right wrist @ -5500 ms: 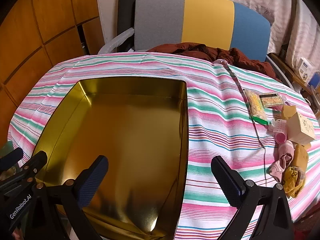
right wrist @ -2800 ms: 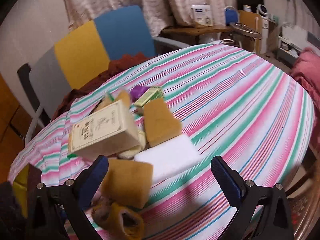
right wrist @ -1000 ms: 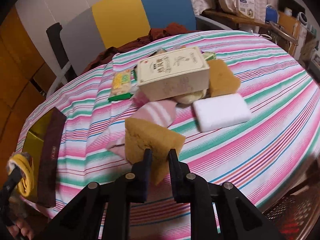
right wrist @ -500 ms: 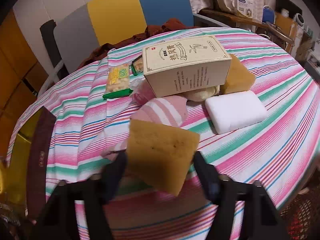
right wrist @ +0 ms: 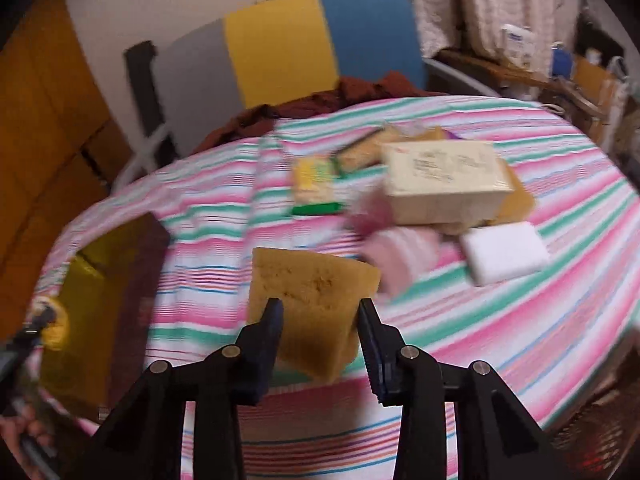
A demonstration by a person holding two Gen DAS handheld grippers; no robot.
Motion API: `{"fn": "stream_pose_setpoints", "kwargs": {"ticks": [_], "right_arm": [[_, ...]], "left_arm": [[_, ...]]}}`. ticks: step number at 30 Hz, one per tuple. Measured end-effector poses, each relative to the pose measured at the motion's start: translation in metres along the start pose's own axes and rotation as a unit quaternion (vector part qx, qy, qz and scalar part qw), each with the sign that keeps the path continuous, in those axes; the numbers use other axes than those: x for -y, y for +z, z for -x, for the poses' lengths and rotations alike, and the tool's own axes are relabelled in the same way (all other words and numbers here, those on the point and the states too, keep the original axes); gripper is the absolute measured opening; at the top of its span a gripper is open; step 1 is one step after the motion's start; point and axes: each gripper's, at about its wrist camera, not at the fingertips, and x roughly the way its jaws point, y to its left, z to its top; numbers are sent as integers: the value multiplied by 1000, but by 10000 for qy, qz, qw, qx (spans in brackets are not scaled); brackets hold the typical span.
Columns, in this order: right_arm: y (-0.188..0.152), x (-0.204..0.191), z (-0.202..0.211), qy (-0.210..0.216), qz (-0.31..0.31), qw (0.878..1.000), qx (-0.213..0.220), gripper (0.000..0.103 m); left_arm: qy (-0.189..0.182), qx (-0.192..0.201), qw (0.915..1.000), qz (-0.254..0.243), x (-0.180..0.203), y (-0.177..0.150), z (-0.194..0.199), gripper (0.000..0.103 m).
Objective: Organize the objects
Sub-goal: 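Carry both items over the gold tray and open both tools to drop them, then grasp the pink striped sock with the left tool while the right tool reaches toward the cream box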
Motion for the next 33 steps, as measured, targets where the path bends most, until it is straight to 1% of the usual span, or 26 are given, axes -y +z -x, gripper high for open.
{"fn": "stream_pose_setpoints", "kwargs": {"ticks": [3,4,7,10,12,15,16,17,18,19,21,24,26,29,30,33], "right_arm": [[2,-38,3,558,192,9982,-54,38],[4,-54,4,799,293,9963,-86,38],[4,-99,0,1297,584,9896,-197,38],[1,-144,-13,1567,912,9827,-374,38],[-2,-168,-20,1670,1115,9786,-442,39],[-5,-201,-37,1647,1399,9752,-483,45],[-6,-212,-44,1551,1477,9756,-484,57],[-6,-215,-47,1502,1508,9759,-489,64],[-6,-219,-49,1490,1525,9758,-485,72],[-7,-222,-48,1536,1490,9758,-449,75],[-9,-221,-44,1635,1438,9753,-383,80],[-12,-217,-36,1691,1425,9747,-331,81],[-14,-210,-29,1641,1359,9767,-262,81],[-10,-189,-19,1533,1170,9812,-108,85],[-9,-181,-16,1475,1111,9828,-65,87],[-8,-148,-8,1273,899,9878,50,89]], "left_arm": [[213,-92,9997,55,-10,-1,-4,44],[282,-124,9995,78,-13,-1,-5,44],[391,-175,9990,158,-23,-1,-7,44],[625,-207,9976,215,-32,1,-9,47],[714,-175,9968,325,-39,3,-7,52],[688,-155,9948,729,-51,7,-3,67],[617,-129,9939,903,-55,8,0,74],[567,-104,9934,994,-57,9,2,78],[531,-55,9931,1047,-58,10,5,79],[546,16,9929,1053,-57,11,8,79],[700,140,9930,939,-54,14,14,80],[861,245,9931,755,-45,17,19,80],[868,256,9937,668,-39,18,21,80],[900,250,9945,481,-26,20,22,80],[890,254,9949,411,-21,22,23,80],[689,271,9971,190,-3,21,24,80]]}}
